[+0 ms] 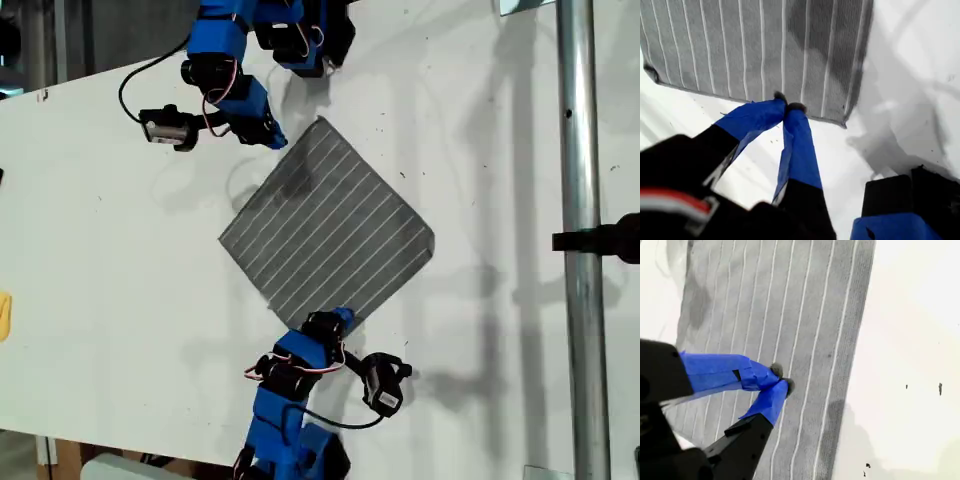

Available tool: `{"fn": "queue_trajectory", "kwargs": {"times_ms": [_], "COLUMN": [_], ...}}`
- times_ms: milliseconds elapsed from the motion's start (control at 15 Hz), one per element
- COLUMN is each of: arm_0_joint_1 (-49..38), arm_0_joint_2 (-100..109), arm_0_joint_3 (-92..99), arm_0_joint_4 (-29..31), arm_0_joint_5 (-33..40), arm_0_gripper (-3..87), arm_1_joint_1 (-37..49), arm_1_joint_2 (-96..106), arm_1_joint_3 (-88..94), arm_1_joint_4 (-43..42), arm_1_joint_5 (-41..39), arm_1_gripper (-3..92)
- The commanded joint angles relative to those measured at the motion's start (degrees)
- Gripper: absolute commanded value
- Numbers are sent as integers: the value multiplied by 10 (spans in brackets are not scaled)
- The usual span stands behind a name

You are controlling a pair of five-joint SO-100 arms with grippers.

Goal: Grasp corners of a towel and fold twice.

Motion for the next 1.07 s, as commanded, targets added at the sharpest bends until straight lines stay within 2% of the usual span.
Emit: {"fn": "queue_trajectory", "kwargs": {"times_ms": [0,133,400,600,867,1000], "arm_0_joint_1": [-26,-34,-40,-45,-46,-37], "arm_0_joint_2": [-81,-150,-260,-312,-347,-350], "arm_0_joint_3": [-105,-137,-157,-164,-161,-133], "arm_0_joint_4": [-22,-27,-79,-93,-102,-126], "arm_0_joint_5": [25,22,-5,-37,-71,-84], "arm_0_gripper": [-16,-16,-16,-16,-16,-16], "arm_1_joint_1": [20,20,56,81,82,64], "arm_1_joint_2": [-42,-107,-225,-338,-381,-371], "arm_1_joint_3": [-27,-21,58,62,25,25], "arm_1_joint_4": [-80,-151,-311,-388,-353,-320], "arm_1_joint_5": [-27,-38,-58,-68,-68,-55], "arm_1_gripper": [-3,-3,-3,-3,-3,-3]}}
